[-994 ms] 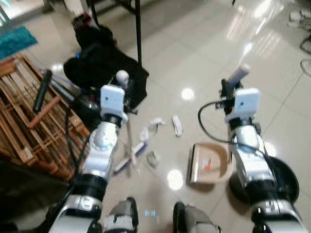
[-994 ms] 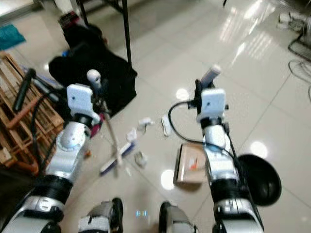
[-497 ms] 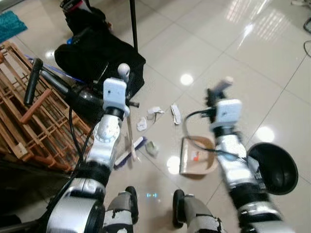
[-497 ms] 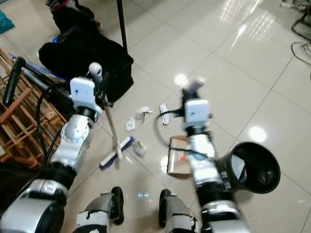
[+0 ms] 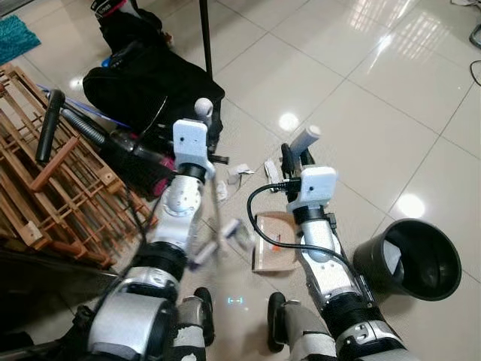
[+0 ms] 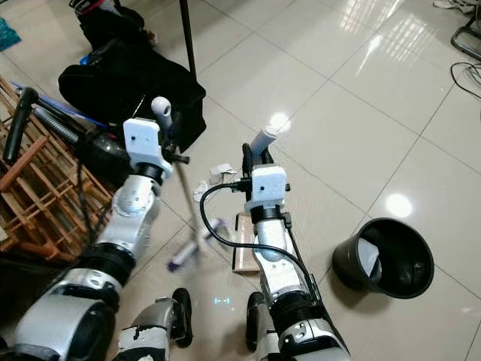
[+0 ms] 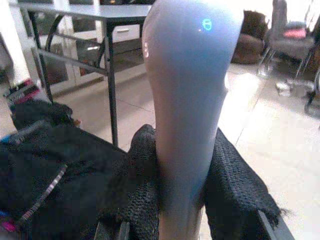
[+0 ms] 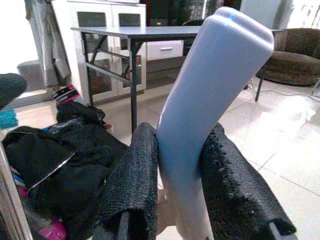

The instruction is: Sweep floor

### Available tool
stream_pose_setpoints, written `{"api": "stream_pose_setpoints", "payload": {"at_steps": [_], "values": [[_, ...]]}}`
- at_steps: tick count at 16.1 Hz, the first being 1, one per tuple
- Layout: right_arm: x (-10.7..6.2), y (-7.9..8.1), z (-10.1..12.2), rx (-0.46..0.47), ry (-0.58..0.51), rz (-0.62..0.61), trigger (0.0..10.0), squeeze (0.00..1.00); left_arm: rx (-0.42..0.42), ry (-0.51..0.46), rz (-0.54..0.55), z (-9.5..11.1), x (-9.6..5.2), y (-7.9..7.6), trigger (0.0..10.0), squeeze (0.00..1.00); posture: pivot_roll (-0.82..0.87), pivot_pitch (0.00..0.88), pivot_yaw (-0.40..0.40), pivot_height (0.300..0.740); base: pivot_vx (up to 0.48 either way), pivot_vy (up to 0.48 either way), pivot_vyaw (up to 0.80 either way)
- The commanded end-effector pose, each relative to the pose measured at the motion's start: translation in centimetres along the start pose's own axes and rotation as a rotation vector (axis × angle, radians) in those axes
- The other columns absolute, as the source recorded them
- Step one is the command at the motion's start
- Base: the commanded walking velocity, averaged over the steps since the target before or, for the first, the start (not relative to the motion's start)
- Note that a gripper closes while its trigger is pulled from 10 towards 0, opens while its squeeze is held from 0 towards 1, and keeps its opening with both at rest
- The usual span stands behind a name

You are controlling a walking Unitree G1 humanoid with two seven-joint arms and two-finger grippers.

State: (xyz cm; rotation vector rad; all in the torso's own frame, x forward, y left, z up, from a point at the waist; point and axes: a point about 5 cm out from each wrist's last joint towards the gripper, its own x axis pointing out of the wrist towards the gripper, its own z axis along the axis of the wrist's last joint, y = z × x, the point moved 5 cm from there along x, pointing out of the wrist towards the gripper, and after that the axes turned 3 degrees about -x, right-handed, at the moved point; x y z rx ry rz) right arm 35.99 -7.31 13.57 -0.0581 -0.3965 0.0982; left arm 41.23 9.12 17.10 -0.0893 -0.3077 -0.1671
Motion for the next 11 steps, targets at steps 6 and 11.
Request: {"api": "stream_pose_setpoints", "payload": {"at_steps": [6,11], "values": [[-0.4,-0.8,-1.0,0.039,0.047,-0.038,10.0,0.00,-0.253,-0.133,-0.035,3.4,-0.4,-2.8,10.0,0.00,0.06,0.250,-0.023,0.740,0.000,0.000,0.00],[0.1,-2.2,-0.4,0.145,0.029,-0.068,10.0,0.00,-0.156,-0.157,-0.133,5.5,0.0,-1.4,10.0,0.00,0.07,0.184,-0.018,0.740,0.000,0.000,0.00]]}}
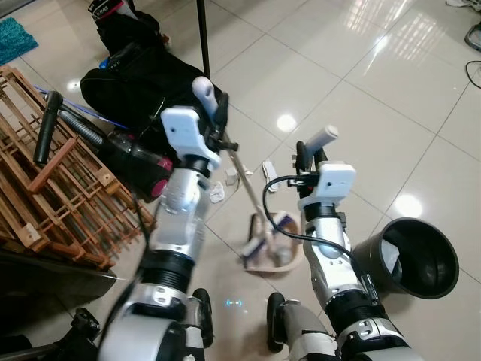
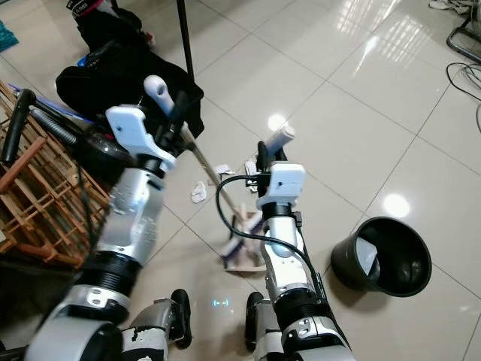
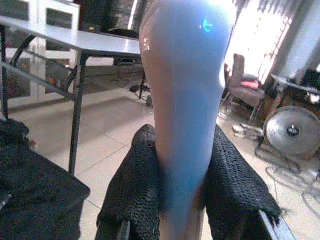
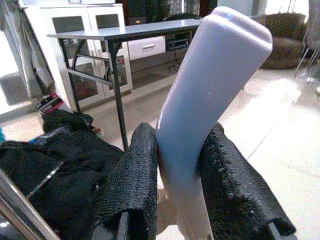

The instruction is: Sweep floor

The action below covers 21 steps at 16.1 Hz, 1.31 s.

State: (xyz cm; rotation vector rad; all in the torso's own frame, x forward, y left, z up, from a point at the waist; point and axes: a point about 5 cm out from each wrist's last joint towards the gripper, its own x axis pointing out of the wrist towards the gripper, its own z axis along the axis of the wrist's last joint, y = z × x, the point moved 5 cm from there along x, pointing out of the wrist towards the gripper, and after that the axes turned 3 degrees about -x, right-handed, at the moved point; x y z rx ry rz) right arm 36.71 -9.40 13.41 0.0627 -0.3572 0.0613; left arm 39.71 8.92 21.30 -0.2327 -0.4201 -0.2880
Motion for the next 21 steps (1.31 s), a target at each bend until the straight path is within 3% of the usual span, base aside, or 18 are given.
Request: {"api": "stream_pose_setpoints", "payload": {"at_steps": [1,4,8,11,15,16,18,21], "values": [[-0.2,-0.2,0.3,0.055,-0.011,-0.011,10.0,0.00,0.017,-0.034,-0.042,1.3,0.4,-0.3,10.0,0.00,0.07,0.169,-0.007,0.740,0.000,0.000,0.00],[-0.4,-1.1,1.0,0.099,-0.037,-0.025,10.0,0.00,0.028,-0.028,0.001,2.4,0.7,2.3,10.0,0.00,0.06,0.140,0.016,0.740,0.000,0.000,0.00],[-0.6,-2.7,2.3,0.140,-0.070,-0.055,10.0,0.00,0.053,-0.060,0.057,6.1,1.6,6.0,10.0,0.00,0.05,0.097,0.016,0.740,0.000,0.000,0.00],[-0.9,-3.7,2.8,0.155,-0.066,-0.079,10.0,0.00,0.007,-0.092,0.105,8.5,2.0,7.2,10.0,0.00,0.07,0.064,0.003,0.740,0.000,0.000,0.00],[-0.7,-4.5,2.6,0.118,0.013,-0.078,10.0,0.00,0.111,-0.053,0.109,9.3,2.0,8.3,10.0,0.00,0.08,0.056,0.002,0.740,0.000,0.000,0.00],[-0.3,-4.5,4.5,0.099,0.017,-0.040,10.0,0.00,0.192,-0.016,0.103,9.2,1.3,8.8,10.0,0.00,0.08,0.052,0.002,0.740,0.000,0.000,0.00],[-0.3,-4.8,6.1,0.110,-0.007,-0.040,10.0,0.00,0.241,-0.013,0.117,9.6,0.8,9.1,10.0,0.00,0.06,0.042,0.006,0.740,0.000,0.000,0.00],[-0.9,-6.8,9.1,0.136,-0.053,-0.128,10.0,0.00,0.327,0.036,0.100,9.5,0.0,9.1,10.0,0.00,0.04,0.034,0.008,0.740,0.000,0.000,0.00]]}}
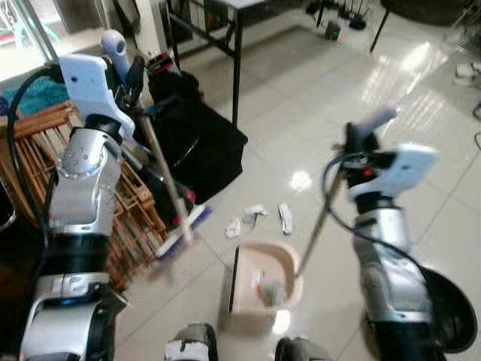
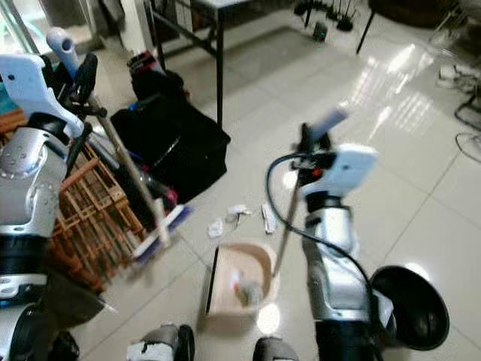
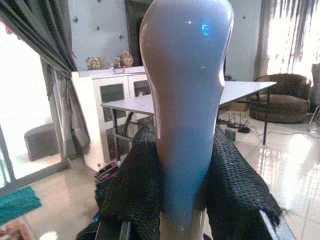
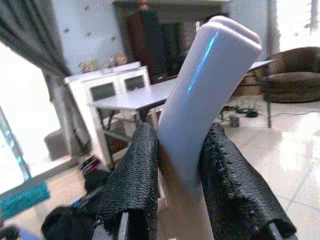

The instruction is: Sweep floor

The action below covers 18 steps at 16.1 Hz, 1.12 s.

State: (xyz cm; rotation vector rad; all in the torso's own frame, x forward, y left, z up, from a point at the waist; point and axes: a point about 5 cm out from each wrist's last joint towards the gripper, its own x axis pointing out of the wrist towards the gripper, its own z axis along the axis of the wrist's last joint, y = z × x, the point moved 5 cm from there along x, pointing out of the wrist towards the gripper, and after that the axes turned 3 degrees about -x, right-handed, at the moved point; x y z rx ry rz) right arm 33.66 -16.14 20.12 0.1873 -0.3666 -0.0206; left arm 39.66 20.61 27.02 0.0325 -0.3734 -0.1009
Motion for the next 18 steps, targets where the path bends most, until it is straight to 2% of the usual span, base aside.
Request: {"api": "stream_pose_setpoints", "payload": {"at_steps": [1,3,5,7,9,10,11,14,18], "values": [[-0.3,-1.1,2.3,0.038,-0.034,-0.054,10.0,0.00,0.030,0.028,-0.056,-0.6,-0.8,-0.9,10.0,0.00,0.04,0.037,0.006,0.740,0.000,0.000,-0.41],[-0.5,-1.5,3.1,0.049,-0.019,-0.078,10.0,0.00,0.029,0.092,-0.073,-2.7,-2.1,-1.4,10.0,0.00,0.03,0.041,0.015,0.740,0.000,0.000,-0.80],[-0.8,-2.1,5.2,0.034,-0.042,-0.119,10.0,0.00,0.054,0.204,-0.108,-6.3,-4.8,-2.7,10.0,0.00,0.00,0.038,0.039,0.740,0.000,0.000,-0.80],[-0.7,-2.2,6.7,-0.006,-0.057,-0.125,10.0,0.00,0.044,0.235,-0.132,-7.3,-5.8,-3.7,10.0,0.00,-0.02,0.035,0.050,0.740,0.000,0.000,-0.80],[-0.5,-2.2,8.7,-0.037,-0.079,-0.124,10.0,0.00,0.033,0.245,-0.168,-7.5,-6.2,-4.8,10.0,0.00,-0.04,0.031,0.056,0.740,0.000,0.000,-0.80],[-0.2,-2.2,10.3,-0.122,-0.093,-0.120,10.0,0.00,0.023,0.229,-0.209,-6.8,-6.1,-6.1,10.0,0.00,-0.05,0.029,0.055,0.740,0.000,0.000,-0.80],[-0.2,-2.2,10.4,-0.128,-0.091,-0.122,10.0,0.00,0.022,0.226,-0.214,-6.7,-6.2,-6.3,10.0,0.00,-0.05,0.029,0.055,0.740,0.000,0.000,-0.80],[0.4,-1.6,11.7,-0.119,-0.077,-0.114,10.0,0.00,-0.005,0.204,-0.245,-5.7,-6.8,-7.6,10.0,0.00,-0.05,0.021,0.033,0.740,0.000,0.000,-0.80],[0.7,-1.3,12.1,-0.070,-0.069,-0.119,10.0,0.00,0.002,0.220,-0.259,-5.8,-7.2,-7.9,10.0,0.00,-0.04,0.016,0.023,0.740,0.000,0.000,-0.80]]}}
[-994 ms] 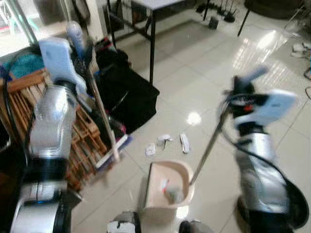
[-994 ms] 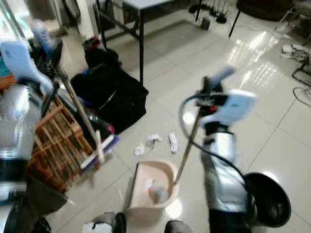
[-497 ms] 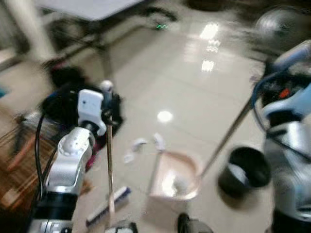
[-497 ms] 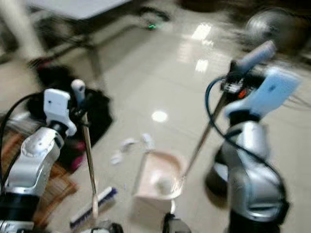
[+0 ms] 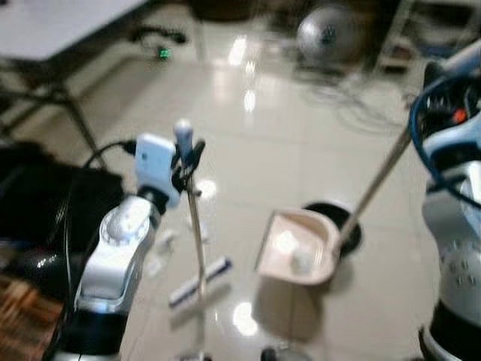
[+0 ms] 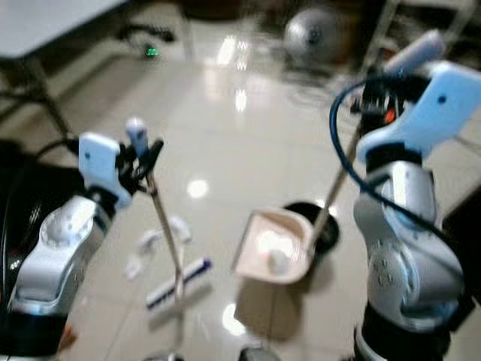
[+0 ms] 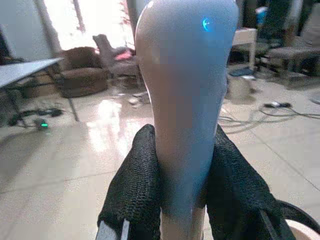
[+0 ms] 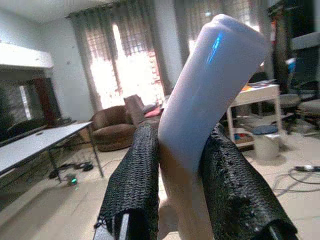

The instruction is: Sweep floor

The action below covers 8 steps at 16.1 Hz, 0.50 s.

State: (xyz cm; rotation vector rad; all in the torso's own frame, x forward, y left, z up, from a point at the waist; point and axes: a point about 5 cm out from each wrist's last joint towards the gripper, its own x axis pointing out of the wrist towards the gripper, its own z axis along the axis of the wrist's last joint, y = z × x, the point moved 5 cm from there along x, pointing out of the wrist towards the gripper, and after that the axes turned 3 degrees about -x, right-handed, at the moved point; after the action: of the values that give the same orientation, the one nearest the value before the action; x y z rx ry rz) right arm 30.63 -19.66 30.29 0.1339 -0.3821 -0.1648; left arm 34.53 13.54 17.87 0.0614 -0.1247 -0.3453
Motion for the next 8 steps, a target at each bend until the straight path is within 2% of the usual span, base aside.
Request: {"api": "stream_pose_setpoints", "payload": {"at_steps": [1,3,4,8], "values": [[-0.1,0.0,1.2,0.023,-0.029,-0.002,10.0,0.00,0.046,-0.018,-0.008,0.9,-0.2,-0.1,10.0,0.00,-0.03,0.016,0.023,0.740,0.000,0.000,-0.80],[0.1,-0.1,1.4,0.040,-0.017,-0.017,10.0,0.00,0.059,-0.018,-0.020,1.2,-0.2,-0.3,10.0,0.00,-0.03,0.013,0.025,0.740,0.000,0.000,-0.80],[0.1,-0.2,1.5,0.048,-0.008,-0.027,10.0,0.00,0.061,-0.017,-0.029,1.4,-0.1,-0.5,10.0,0.00,-0.03,0.016,0.025,0.740,0.000,-0.386,-0.48],[0.1,-0.5,1.4,0.058,0.000,-0.035,10.0,0.00,0.051,-0.023,-0.045,1.6,0.2,-1.1,10.0,0.00,-0.02,0.020,0.025,0.740,0.000,-0.480,0.00]]}}
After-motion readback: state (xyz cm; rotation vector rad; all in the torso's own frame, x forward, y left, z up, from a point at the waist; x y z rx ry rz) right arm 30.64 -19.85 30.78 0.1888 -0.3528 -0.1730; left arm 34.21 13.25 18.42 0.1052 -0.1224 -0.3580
